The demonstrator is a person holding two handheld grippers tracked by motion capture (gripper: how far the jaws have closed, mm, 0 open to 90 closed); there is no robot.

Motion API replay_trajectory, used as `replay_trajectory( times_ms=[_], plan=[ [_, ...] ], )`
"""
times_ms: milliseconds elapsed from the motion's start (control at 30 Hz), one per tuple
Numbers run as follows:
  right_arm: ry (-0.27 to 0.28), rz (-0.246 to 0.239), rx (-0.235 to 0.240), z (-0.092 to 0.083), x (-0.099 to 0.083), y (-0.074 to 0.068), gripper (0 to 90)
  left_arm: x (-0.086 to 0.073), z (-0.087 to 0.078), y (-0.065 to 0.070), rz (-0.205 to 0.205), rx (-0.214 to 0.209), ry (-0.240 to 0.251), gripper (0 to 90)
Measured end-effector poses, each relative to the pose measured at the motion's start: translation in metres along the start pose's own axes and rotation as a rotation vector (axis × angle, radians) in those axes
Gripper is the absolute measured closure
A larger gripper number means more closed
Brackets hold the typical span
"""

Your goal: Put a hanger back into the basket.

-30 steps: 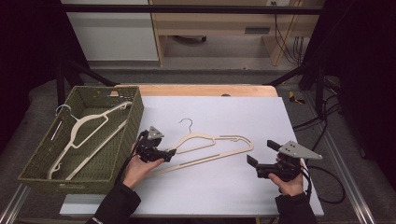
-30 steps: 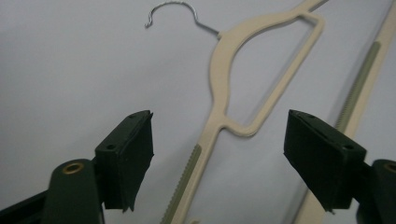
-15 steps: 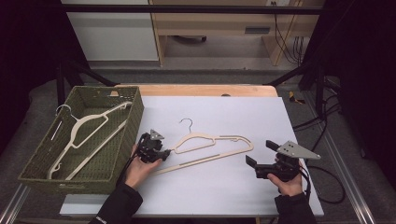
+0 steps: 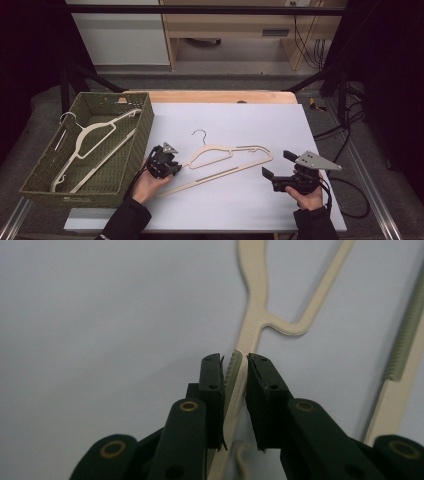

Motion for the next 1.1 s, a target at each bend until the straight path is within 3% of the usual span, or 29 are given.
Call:
replay_trajectory(
  times_ms=[200,300,433,500,533,700,733,800,900,1033,1100],
  plan=[
    [-0.001,-0.005,0.005,0.000,0.000,-0.001,3.9,-0.009,-0.004,0.009,0.060,-0.045,0.012,78.0],
    [-0.001,-0.008,0.005,0.000,0.000,-0.001,3.9,-0.011,-0.003,0.010,0.052,-0.062,0.008,73.3],
    [-0.001,-0.006,0.005,0.001,0.001,-0.001,4.0,-0.012,-0.003,0.010,0.058,-0.058,0.005,71.6],
    [-0.004,-0.010,0.012,0.002,0.001,-0.003,4.0,-0.011,-0.002,0.010,0.052,-0.057,0.012,72.5],
    [-0.006,-0.011,0.014,0.003,0.001,-0.004,4.0,-0.011,-0.002,0.010,0.054,-0.045,0.019,78.0],
    [-0.009,-0.016,0.016,0.004,0.001,-0.005,4.0,-0.011,-0.003,0.012,0.070,-0.020,0.033,78.5],
    [-0.011,-0.013,0.016,0.004,0.000,-0.005,4.0,-0.012,-0.004,0.013,0.070,-0.026,0.031,78.8],
    [-0.014,-0.013,0.017,0.004,0.000,-0.005,4.0,-0.016,-0.006,0.022,0.063,-0.095,0.022,79.0],
    [-0.016,-0.012,0.019,0.005,-0.001,-0.005,4.0,-0.017,-0.005,0.026,0.099,-0.055,0.036,79.1],
    [-0.017,-0.023,0.027,0.006,0.000,-0.008,4.0,-0.019,-0.006,0.024,0.069,-0.095,0.053,77.8],
    [-0.016,-0.023,0.029,0.007,0.000,-0.008,4.1,-0.021,-0.006,0.025,0.059,-0.107,0.058,72.1]
  ],
)
Point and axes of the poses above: each handheld gripper's, and its own axes: z roughly forward along the jaws, x roughly out of its top, y roughly to its right, the point moved 9 cm from there along z, roughly forward along the jaws, and after that the axes turned 12 degrees about -z, right-handed, at the moved point
